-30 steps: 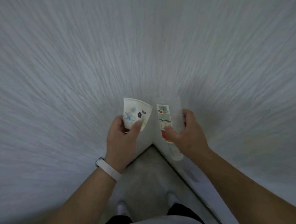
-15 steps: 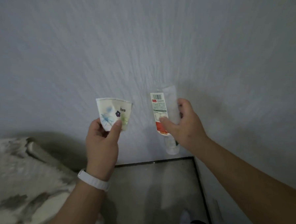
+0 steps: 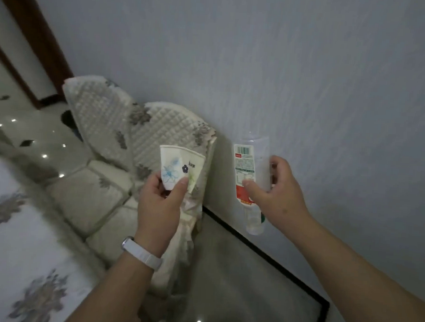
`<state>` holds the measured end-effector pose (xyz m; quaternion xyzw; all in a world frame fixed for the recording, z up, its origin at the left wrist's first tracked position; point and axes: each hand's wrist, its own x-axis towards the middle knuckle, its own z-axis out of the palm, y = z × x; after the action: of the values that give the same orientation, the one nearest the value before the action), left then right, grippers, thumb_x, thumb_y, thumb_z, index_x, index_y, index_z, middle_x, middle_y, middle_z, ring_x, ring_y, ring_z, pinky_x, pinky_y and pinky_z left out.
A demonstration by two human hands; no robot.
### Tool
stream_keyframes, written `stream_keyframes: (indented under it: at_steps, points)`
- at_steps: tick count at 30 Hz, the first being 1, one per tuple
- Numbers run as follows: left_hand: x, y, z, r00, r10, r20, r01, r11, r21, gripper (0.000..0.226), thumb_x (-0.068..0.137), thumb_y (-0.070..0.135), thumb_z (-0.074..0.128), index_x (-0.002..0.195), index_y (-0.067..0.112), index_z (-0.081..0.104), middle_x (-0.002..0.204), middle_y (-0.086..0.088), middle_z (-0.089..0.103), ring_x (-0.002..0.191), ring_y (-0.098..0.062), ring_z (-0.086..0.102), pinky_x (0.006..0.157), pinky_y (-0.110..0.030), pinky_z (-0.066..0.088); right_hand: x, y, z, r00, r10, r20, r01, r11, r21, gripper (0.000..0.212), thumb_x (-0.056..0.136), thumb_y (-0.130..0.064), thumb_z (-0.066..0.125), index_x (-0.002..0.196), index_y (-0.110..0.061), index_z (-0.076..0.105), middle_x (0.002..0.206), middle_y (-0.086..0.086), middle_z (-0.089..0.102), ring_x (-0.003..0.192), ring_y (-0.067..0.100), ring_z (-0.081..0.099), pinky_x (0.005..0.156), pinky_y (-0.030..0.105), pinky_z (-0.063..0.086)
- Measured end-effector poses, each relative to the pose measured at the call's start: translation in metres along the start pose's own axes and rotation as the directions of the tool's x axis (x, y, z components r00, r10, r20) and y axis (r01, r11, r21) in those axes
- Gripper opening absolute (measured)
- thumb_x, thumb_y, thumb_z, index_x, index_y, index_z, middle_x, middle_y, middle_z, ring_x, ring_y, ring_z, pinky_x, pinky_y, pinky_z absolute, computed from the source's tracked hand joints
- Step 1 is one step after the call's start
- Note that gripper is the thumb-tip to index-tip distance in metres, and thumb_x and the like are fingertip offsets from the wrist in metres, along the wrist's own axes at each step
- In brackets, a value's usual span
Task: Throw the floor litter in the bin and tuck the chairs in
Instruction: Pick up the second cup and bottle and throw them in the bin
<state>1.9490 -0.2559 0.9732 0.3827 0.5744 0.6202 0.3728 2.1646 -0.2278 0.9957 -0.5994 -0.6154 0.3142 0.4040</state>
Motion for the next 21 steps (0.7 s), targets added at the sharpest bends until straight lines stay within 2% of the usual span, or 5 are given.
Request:
stream_keyframes:
  at_steps: [5,10,15,18,21]
  points:
    - [-0.010,-0.002,-0.116,0.974,-0.010,-0.225,0.004,1.000,-0.027,0.017,0.090,0.019,0.071,0.105,0.019,0.064,0.099,0.001,0.074,0.091,-0.017,0.070,0.079,-0.036,0.056,-0.015,-0.060,0.092,0.971,-0.112,0.211,0.115,0.993,-0.001,0.047,0.079,-0.035,0.076,0.113,-0.042,0.044,0.102,-0.024,0.062,0.087,-0.008,0.063,0.071,0.018,0.051]
    - [-0.043,-0.004,-0.210,0.872,-0.024,-0.488,-0.008,0.998,-0.063,0.014,0.089,0.020,0.071,0.101,0.021,0.063,0.099,0.001,0.072,0.090,-0.013,0.070,0.078,-0.035,0.055,-0.037,-0.112,0.166,0.867,-0.247,0.433,0.278,0.961,-0.007,0.048,0.079,-0.031,0.077,0.118,-0.031,0.048,0.100,-0.020,0.063,0.085,-0.007,0.064,0.067,0.016,0.050]
    - [-0.099,-0.018,-0.278,0.705,-0.072,-0.706,-0.010,0.994,-0.111,0.013,0.090,0.016,0.069,0.099,0.019,0.062,0.093,0.000,0.072,0.079,-0.013,0.070,0.062,-0.028,0.054,-0.072,-0.151,0.235,0.697,-0.335,0.635,0.395,0.917,0.050,0.049,0.081,-0.031,0.076,0.122,-0.030,0.049,0.100,-0.021,0.063,0.086,-0.010,0.063,0.067,0.018,0.055]
    - [-0.131,-0.026,-0.303,0.593,-0.104,-0.799,0.004,0.992,-0.126,0.014,0.090,0.012,0.068,0.101,0.019,0.061,0.095,0.003,0.072,0.083,-0.006,0.070,0.071,-0.023,0.056,-0.100,-0.165,0.272,0.571,-0.375,0.731,0.440,0.891,0.114,0.057,0.076,-0.046,0.074,0.123,-0.030,0.048,0.105,-0.016,0.064,0.090,0.000,0.065,0.078,0.037,0.058]
    - [-0.152,-0.031,-0.316,0.499,-0.125,-0.857,0.034,0.992,-0.125,0.013,0.090,0.014,0.069,0.101,0.019,0.062,0.097,0.001,0.072,0.086,-0.009,0.070,0.073,-0.024,0.056,-0.120,-0.172,0.299,0.452,-0.404,0.795,0.474,0.864,0.170,0.063,0.066,-0.058,0.069,0.120,-0.034,0.045,0.104,-0.015,0.065,0.091,0.003,0.065,0.080,0.041,0.056]
